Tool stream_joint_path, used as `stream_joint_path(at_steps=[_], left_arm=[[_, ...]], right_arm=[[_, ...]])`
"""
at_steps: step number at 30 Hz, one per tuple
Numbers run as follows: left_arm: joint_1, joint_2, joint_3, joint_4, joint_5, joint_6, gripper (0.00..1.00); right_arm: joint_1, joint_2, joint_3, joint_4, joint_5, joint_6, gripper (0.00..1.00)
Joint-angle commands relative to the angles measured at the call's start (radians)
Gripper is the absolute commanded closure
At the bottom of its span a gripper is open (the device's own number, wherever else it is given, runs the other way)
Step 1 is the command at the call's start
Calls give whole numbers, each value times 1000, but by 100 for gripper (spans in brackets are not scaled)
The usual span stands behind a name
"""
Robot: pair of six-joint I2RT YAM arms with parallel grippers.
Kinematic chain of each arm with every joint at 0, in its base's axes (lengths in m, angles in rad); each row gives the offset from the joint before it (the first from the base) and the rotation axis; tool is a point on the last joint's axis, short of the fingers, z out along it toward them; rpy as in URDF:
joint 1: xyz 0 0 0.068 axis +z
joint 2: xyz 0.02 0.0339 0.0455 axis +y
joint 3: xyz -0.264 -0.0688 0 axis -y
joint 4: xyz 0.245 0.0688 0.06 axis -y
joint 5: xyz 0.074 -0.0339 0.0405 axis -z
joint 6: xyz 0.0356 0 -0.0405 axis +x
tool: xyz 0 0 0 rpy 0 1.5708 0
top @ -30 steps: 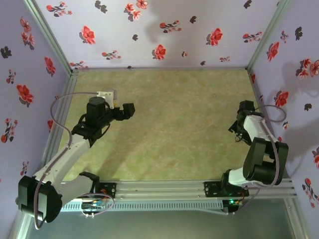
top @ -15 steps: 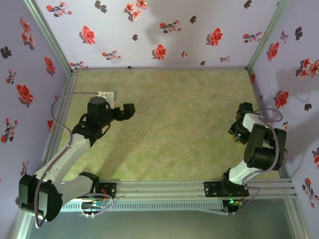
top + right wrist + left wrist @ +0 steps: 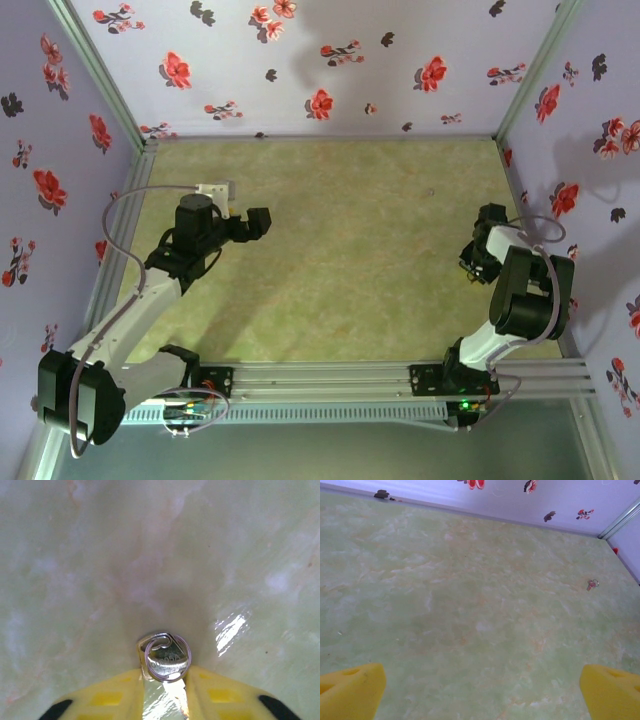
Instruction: Unlock with the key
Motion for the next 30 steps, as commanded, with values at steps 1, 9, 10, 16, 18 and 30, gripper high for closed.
stream_joint_path(at_steps=[1,9,10,16,18,30], left_arm=[[-8,5,18,17,18,-7,0],[-102,54,17,77,19,-27,1],[-119,67,18,89,18,-35,1],[-192,138,1,213,17,-101,2],[-210,152,-3,239,15,-113,2],[-319,233,7,327,10,-149,3]], right_arm=[[-10,24,-12,0,34,11,81],[9,-42,-77,25,-102,50,98],[20,-55,-87,27,-117,61,98],[97,-118,-117,27,-208,113,100],[123,-144,-127,32,-240,134,100],[205,-387,-167,-15,-347,233,100]])
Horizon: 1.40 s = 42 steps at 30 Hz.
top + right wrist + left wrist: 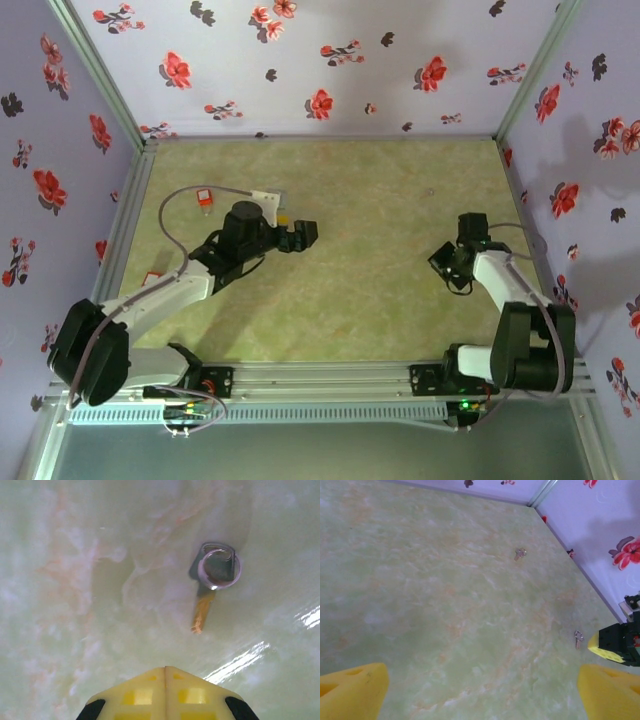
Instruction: Unlock with the key
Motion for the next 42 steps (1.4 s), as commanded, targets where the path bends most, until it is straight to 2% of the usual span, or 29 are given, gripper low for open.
stream_joint_path(at_steps=[1,2,5,7,10,13,16,24,31,42], left_arm=[[-33,28,13,69,4,-22,3],[-42,37,21,70,4,-25,3],[-67,60,32,91,5,-37,3],[-84,71,40,95,7,-30,3],[-97,85,45,98,6,-36,3],[-104,88,40,105,5,-43,3],[-104,83,33,107,6,-43,3],[-104,87,34,103,3,-31,3],[-104,87,34,102,4,-29,3],[-104,89,36,96,1,-26,3]], right_arm=[[7,-61,11,-64,-18,15,100],[7,-67,26,-86,17,-23,100],[3,-27,109,-190,165,-170,71],[3,22,158,-223,264,-284,65],[3,99,219,-248,343,-415,67],[6,165,252,-227,296,-447,69],[14,237,282,-243,304,-470,70],[64,302,291,-237,309,-477,71],[67,366,301,-250,391,-473,75],[67,416,307,-223,393,-463,77]])
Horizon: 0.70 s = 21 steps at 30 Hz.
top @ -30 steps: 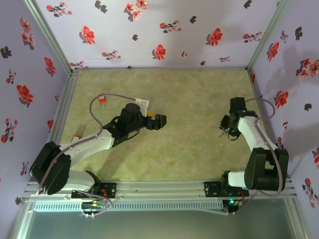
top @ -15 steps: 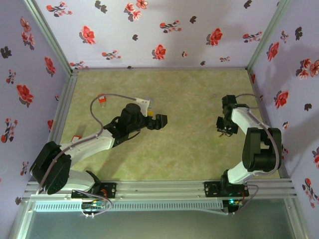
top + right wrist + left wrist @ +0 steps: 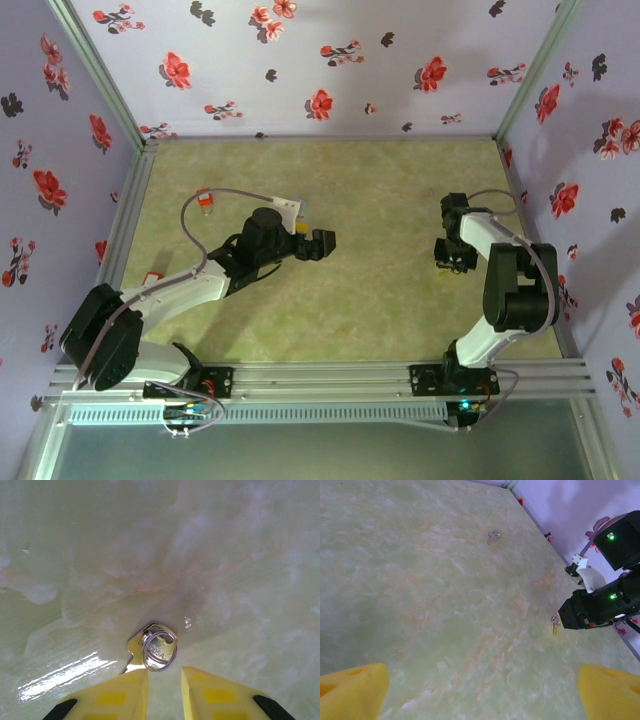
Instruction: Unlock with the key
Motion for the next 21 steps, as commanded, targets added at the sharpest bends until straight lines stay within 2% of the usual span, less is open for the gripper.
stream_joint_path(at_steps=[1,6,16,21], left_arm=[[-6,8,23,23,1,6,3],[-6,10,23,18,-4,8,3],[-6,17,32,15,-4,7,3],[-9,24,39,26,-4,-6,4]], right_arm=[[2,32,24,-2,25,-3,77],[2,49,18,14,27,4,81],[2,34,18,-8,0,16,100],[5,-36,12,-34,-30,27,100]])
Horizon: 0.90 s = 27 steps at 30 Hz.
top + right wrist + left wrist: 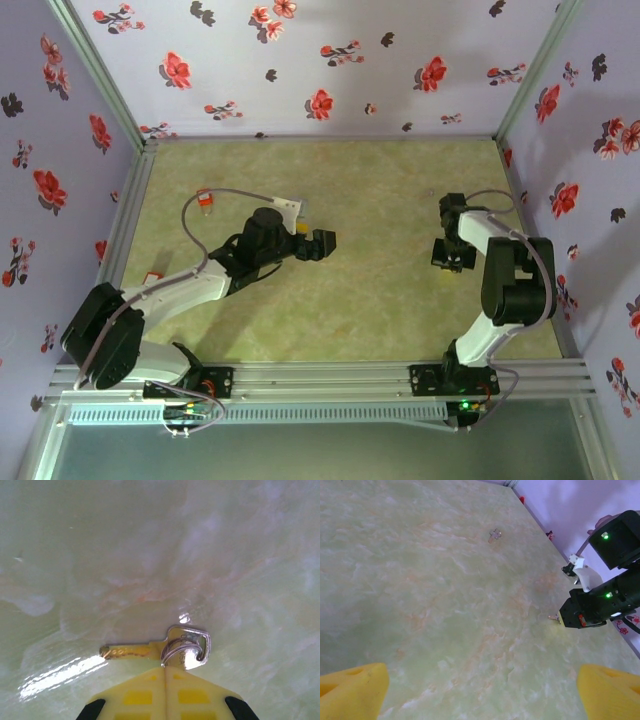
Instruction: Unlock with the key
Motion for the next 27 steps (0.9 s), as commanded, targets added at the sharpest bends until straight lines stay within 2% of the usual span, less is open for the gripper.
stream_joint_path(at_steps=[1,7,10,11,13,17,21,27], left_arm=[[-11,13,37,29,-3,-5,4],[-28,29,59,42,-2,-31,4],[-38,37,73,43,0,-33,4],[-40,39,76,43,0,-34,4],[-42,40,81,43,0,-34,4],[-42,33,79,32,0,-30,4],[-42,21,68,28,-1,-26,4],[-43,19,60,23,-1,-22,4]], right_arm=[[6,-78,-5,-41,-30,19,100],[31,-192,-2,-72,-97,31,100],[30,-211,2,-101,-19,55,99],[25,-201,6,-109,8,64,93],[5,-158,18,-115,32,63,76],[-18,-72,44,-100,41,58,63],[-23,-20,61,-79,46,60,58],[-44,22,60,-56,47,67,61]])
